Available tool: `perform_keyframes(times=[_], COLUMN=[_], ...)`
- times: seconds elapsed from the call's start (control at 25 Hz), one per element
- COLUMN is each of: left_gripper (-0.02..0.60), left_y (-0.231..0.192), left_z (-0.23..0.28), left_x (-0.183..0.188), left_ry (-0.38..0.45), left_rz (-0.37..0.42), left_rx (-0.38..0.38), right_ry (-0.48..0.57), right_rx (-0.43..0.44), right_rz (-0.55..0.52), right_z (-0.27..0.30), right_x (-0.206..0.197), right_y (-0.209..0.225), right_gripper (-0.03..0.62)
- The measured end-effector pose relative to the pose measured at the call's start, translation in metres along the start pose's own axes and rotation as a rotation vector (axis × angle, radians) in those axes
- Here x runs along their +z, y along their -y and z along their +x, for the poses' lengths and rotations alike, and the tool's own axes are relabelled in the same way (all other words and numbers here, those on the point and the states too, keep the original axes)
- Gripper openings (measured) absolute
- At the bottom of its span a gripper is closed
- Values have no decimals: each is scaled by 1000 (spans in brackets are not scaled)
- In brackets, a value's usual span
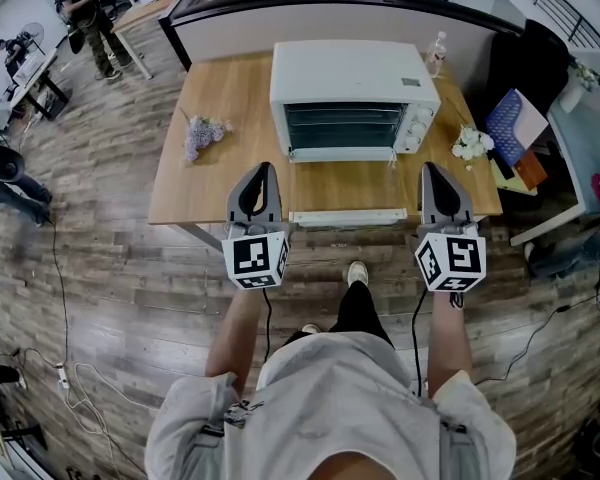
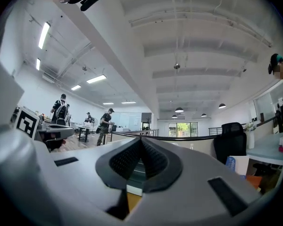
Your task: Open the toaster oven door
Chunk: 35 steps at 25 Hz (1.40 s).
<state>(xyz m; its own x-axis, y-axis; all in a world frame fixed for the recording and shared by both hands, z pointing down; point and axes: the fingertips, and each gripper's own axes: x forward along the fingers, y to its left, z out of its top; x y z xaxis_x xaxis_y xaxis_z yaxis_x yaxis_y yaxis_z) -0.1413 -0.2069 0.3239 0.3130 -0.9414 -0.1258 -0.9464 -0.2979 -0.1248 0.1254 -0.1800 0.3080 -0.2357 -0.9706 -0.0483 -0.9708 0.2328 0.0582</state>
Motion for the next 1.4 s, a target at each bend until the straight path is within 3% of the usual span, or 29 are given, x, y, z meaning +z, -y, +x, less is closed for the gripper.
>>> perform_keyframes(times=[1.4], left_gripper=[14], left_y=[0], left_z=[2], left_x=[-9], left_ry=[-14], left_rz=[-14], left_rx=[-10], right_ry=[-68], right_rx=[-27], right_rz=[-54], right_z=[3], right_x=[-17], right_y=[2], right_gripper=[21])
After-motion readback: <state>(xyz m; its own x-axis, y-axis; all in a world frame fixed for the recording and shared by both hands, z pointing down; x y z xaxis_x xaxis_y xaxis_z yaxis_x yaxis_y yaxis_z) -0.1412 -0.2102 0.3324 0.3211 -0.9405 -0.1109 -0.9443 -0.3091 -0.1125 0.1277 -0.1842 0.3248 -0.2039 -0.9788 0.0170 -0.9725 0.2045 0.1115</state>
